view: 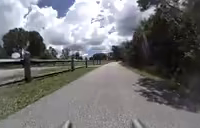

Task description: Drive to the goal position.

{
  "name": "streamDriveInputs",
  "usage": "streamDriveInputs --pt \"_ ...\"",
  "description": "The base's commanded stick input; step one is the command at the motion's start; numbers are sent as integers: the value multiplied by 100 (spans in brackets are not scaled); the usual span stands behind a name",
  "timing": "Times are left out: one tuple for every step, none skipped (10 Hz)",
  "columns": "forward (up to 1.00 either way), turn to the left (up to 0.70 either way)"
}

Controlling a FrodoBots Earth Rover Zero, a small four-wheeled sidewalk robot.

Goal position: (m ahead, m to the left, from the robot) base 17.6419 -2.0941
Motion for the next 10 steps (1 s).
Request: streamDriveInputs --pt "70 -34" --pt "70 -34" --pt "70 -34" --pt "70 -22" --pt "70 1" --pt "70 1" --pt "70 1" --pt "70 1" --pt "70 1" --pt "70 1"
